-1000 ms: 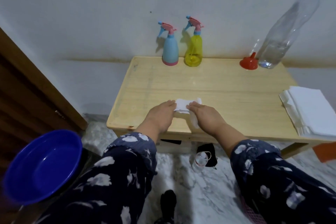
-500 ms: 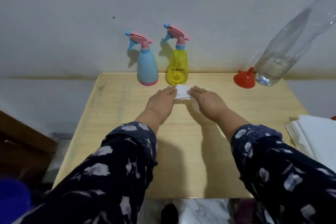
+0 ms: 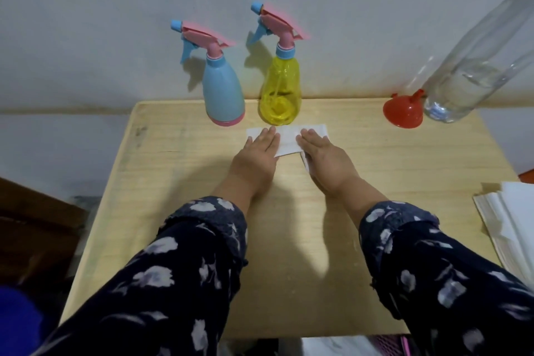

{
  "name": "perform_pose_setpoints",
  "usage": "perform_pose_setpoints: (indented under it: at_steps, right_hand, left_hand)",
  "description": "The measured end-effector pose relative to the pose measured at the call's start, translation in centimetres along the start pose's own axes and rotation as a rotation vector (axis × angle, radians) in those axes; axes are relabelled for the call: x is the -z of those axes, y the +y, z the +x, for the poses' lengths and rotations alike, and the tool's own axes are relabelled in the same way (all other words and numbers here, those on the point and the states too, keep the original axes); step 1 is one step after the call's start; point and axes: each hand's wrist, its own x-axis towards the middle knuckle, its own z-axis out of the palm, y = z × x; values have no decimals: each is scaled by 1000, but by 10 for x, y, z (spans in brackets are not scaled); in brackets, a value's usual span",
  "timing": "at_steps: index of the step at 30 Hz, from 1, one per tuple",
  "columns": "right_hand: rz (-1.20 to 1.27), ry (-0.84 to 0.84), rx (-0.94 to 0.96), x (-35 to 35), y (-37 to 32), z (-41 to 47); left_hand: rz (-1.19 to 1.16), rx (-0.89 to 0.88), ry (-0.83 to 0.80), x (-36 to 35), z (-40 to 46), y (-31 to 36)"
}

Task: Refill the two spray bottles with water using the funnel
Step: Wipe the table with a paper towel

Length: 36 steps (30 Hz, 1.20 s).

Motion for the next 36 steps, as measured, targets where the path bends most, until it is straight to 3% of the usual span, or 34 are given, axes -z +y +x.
perform_pose_setpoints:
  at_steps: [3,13,36]
  right_hand:
    - [-7,-53,14,3,-2,-15]
    - [-5,-160,82,14,-14,-80]
    - [-116,-297,148,35,-37,-236]
  left_hand:
    - [7,6,25,0,-13,4]
    - [-23,93,-151,2,-71,42]
    - [-74,147,-177,-13,-217,149]
